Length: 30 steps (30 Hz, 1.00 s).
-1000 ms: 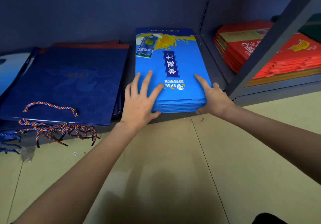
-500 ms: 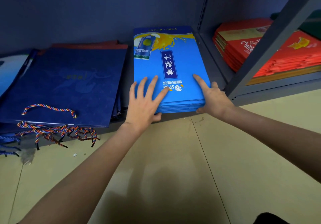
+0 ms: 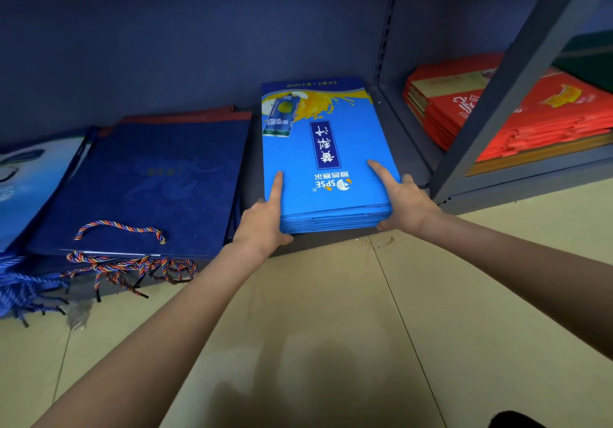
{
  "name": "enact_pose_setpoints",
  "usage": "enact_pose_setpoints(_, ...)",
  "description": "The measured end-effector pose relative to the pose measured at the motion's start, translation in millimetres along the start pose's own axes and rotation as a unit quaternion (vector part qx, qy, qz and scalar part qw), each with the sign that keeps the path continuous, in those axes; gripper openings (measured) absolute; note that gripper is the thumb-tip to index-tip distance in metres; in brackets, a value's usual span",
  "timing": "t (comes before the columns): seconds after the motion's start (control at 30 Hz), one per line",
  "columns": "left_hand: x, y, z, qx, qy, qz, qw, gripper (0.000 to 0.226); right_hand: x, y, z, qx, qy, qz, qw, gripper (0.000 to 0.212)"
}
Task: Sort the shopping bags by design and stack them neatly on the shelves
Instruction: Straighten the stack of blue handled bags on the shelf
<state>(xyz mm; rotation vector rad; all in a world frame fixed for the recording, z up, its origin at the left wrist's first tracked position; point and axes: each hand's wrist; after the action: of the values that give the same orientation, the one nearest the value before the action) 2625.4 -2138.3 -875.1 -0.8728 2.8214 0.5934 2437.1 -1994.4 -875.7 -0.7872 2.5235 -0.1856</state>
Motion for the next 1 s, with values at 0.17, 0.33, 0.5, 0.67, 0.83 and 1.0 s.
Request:
enact_pose_setpoints(0.17, 1.0, 13.7, 13.0, 0.05, 0.036, 0.025, 0.998, 0.101, 10.0, 12.7, -23.2, -0.007, 0.015, 0.002, 1.0, 0.114)
enact_pose_setpoints(0.33, 13.2, 37.7, 24.6, -0.036, 0.03, 0.023, 0.999, 0.104, 20.1, 31.3, -34.9, -0.004, 0.014, 0.017, 1.0, 0.115)
enact_pose_setpoints(0.5, 23.0, 23.0, 2.2, -0.064, -0.002, 0.013, 0.998, 0.107, 23.0, 24.9, -24.1, -0.005, 0.01, 0.01, 1.0, 0.117)
enact_pose_setpoints(0.67, 14.1, 18.5, 2.5, -0.025, -0.035, 0.012, 0.999, 0.111, 26.1, 17.0, -21.3, -0.011, 0.01, -0.018, 1.0, 0.119)
enact_pose_setpoints(0.83, 17.4, 18.5, 2.5, -0.003, -0.02, 0.003, 1.0, 0.109, 25.3, 16.5, -26.1, -0.01, -0.001, -0.023, 1.0, 0.119)
enact_pose_setpoints(1.0, 18.0, 16.2, -7.4, -0.036, -0.045, 0.012, 0.998, 0.112, 26.3, 19.2, -41.0, -0.038, -0.062, -0.033, 0.997, 0.125)
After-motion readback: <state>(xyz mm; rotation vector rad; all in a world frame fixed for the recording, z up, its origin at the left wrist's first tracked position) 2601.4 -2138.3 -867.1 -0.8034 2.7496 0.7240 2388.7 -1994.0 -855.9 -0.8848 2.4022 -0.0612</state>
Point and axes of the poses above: each hand's wrist, its own x-axis towards the middle knuckle, its own z-axis out of the palm, y = z × x, and after that the axes turned 14 degrees about z, right-handed
